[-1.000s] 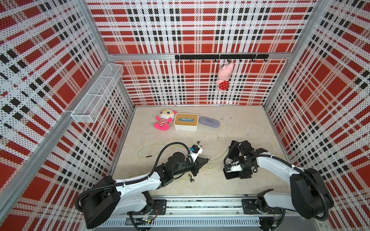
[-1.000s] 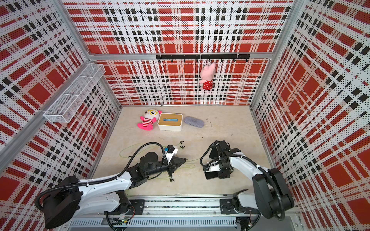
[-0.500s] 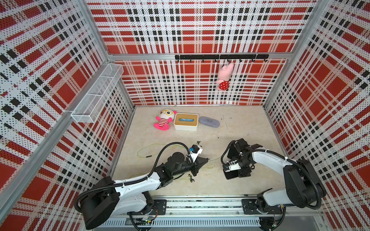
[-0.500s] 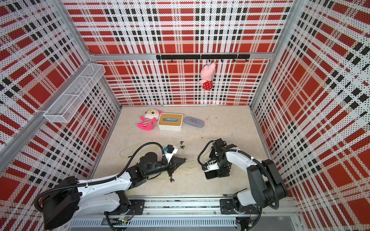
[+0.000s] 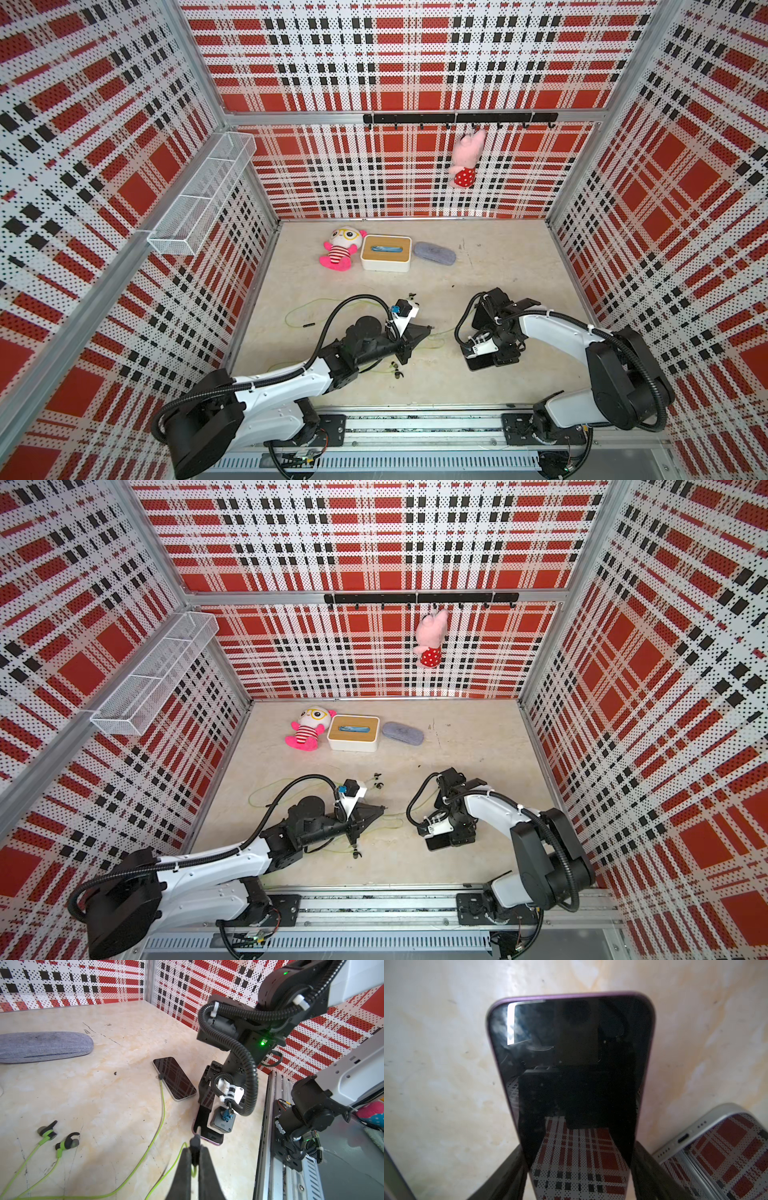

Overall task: Plug wired earphones into phones
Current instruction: Pick up the phone at the center of the board, then insert the wired earphone into the phone.

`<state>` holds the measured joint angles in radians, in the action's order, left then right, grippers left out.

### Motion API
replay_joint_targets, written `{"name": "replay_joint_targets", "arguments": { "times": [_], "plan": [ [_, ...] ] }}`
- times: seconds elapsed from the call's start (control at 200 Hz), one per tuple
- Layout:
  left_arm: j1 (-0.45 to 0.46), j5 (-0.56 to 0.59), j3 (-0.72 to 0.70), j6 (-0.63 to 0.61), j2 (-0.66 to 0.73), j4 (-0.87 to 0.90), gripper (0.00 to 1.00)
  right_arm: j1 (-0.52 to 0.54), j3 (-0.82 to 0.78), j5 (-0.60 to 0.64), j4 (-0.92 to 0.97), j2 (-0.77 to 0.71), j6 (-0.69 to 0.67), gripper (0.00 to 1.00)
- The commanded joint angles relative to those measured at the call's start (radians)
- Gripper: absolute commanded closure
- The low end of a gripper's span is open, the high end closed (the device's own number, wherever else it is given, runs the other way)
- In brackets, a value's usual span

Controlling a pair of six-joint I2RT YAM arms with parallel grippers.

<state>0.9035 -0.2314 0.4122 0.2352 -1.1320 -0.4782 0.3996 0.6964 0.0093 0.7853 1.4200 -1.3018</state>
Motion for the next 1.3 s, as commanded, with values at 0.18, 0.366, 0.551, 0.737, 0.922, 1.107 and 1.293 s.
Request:
{"name": "replay_joint_targets", "arguments": {
  "times": [0.18,0.366,0.551,0.737,0.922,1.107,1.293],
  "plan": [
    [-0.006,0.016,0.001,-0.011,0.017,0.01,1.0,0.003,-0.145,-0.052,-0.075,-0.255,0.089,0.67],
    [-0.003,-0.024,-0.004,-0.012,0.015,-0.013,1.0,0.003,-0.179,-0.082,-0.14,-0.439,0.156,0.71],
    [0.048,-0.019,-0.003,-0.027,0.005,-0.06,1.0,0.004,-0.224,-0.132,-0.254,-0.618,0.242,0.72],
    [0.114,0.028,0.036,-0.024,-0.035,-0.091,1.0,0.004,-0.271,-0.161,-0.426,-0.758,0.329,0.71],
    [0.122,0.046,0.114,0.063,-0.106,-0.089,1.0,0.004,-0.317,-0.151,-0.575,-0.847,0.339,0.71],
    [0.142,0.043,0.175,0.127,-0.166,-0.088,1.0,0.005,-0.361,-0.129,-0.646,-0.927,0.272,0.71],
    [0.158,0.089,0.235,0.128,-0.218,-0.057,1.0,0.004,-0.379,-0.138,-0.626,-0.98,0.237,0.7]
  ]
}}
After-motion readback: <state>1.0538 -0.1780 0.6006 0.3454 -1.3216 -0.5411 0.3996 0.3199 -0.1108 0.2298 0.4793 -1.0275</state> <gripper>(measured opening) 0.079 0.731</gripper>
